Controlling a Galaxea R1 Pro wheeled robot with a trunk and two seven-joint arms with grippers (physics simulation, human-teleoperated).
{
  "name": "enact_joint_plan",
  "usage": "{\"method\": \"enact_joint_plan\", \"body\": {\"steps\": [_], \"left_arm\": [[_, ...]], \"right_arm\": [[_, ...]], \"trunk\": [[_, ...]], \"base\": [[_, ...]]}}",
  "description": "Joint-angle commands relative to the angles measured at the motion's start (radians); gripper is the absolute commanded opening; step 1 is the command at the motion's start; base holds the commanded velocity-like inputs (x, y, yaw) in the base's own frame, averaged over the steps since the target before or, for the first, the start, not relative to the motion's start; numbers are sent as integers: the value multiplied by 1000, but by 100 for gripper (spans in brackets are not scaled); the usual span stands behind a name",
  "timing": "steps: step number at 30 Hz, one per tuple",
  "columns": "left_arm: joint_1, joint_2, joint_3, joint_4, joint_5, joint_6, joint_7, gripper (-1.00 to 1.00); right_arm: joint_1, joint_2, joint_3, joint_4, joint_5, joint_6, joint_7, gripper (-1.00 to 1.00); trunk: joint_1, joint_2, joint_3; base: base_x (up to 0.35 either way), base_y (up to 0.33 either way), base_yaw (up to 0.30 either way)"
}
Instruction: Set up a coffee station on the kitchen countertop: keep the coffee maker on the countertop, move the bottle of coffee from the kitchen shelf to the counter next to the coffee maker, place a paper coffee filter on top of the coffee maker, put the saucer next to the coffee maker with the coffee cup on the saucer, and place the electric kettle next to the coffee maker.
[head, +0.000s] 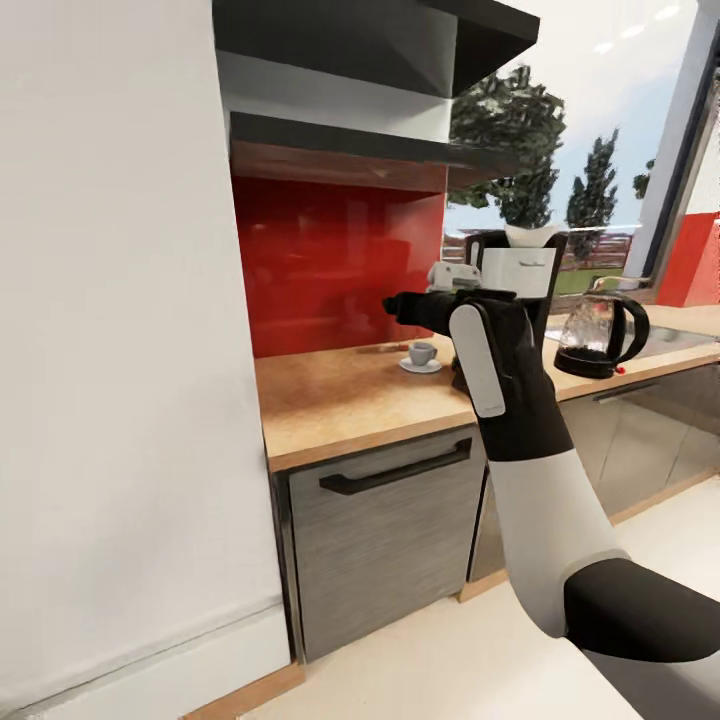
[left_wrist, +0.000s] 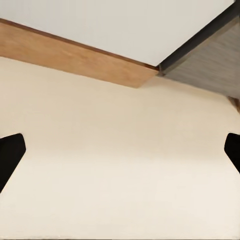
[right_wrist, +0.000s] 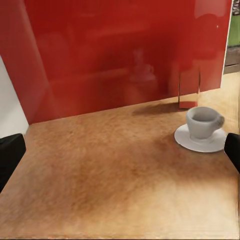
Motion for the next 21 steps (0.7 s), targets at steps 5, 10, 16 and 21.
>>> {"method": "enact_joint_plan", "body": {"steps": [5,10,16,21], "left_arm": [[1,0,1,1,8,3,-6,100],[0,1,2,0,8,3,-6,100],[0,0,2,0,8,3,-6,100],[0,0,2,1,8,3,-6,100]], "right_arm": [[14,0,-1,-48,-12,3,-10,100],[32,-1,-2,-66,-35,4,-10,100],[50,-8,-2,-78,-77,3,-10,100],[69,-15,-2,-85,-90,2,-4,100]], "trunk": [[-1,0,-1],[-1,0,-1],[-1,0,-1],[-1,0,-1]], "base": [[-202,0,0],[-127,0,0],[-266,0,0],[-117,0,0]]}}
